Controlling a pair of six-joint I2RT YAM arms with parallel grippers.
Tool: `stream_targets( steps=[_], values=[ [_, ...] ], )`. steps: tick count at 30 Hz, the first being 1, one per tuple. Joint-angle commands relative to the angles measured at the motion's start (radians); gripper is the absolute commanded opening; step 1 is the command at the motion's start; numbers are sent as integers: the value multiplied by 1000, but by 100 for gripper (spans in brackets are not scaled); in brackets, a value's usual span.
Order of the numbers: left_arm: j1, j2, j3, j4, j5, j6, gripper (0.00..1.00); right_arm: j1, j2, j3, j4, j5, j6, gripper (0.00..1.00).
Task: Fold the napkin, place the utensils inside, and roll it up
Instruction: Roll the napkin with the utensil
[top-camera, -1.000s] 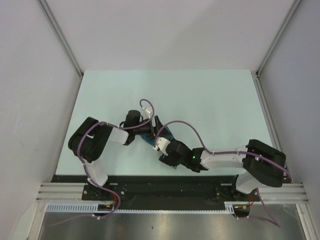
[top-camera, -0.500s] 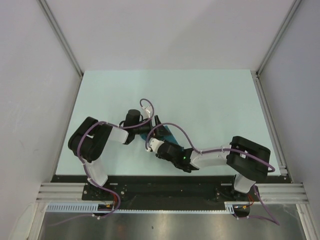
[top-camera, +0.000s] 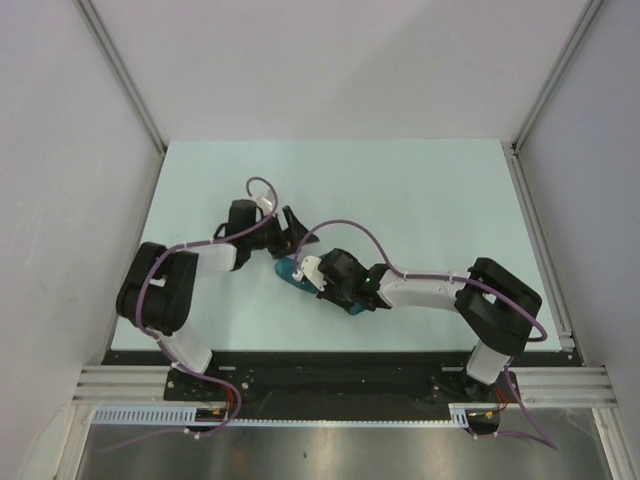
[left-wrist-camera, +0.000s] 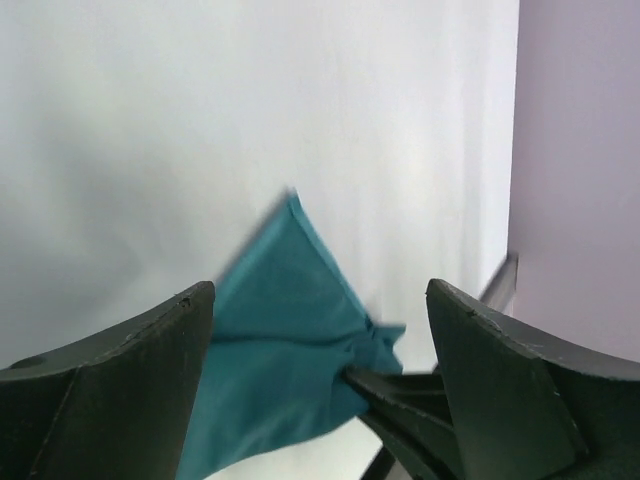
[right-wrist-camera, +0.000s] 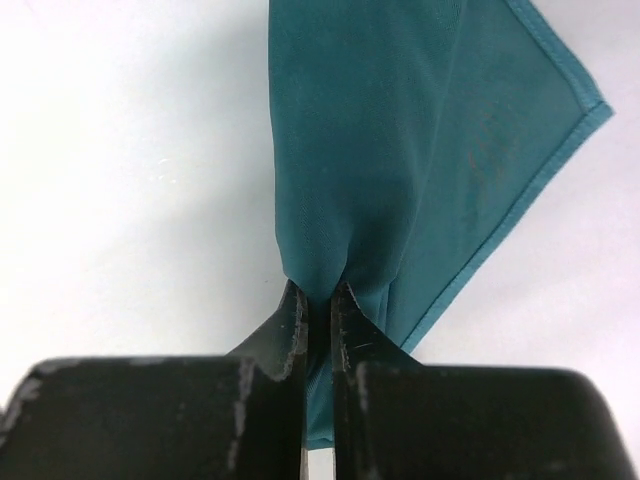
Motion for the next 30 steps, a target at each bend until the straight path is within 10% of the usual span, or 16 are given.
stream_targets(
  steps=[1, 16, 30],
  values=[
    [129, -128, 96, -99, -115, 47, 92, -22, 73, -2, -126, -391, 58, 0],
    [237, -338, -67, -156, -151, 162, 93, -274, 214, 133, -169, -1019, 193, 0],
    [122, -471, -288, -188, -204, 199, 92, -470, 430, 241, -176, -1229, 424, 0]
  ],
)
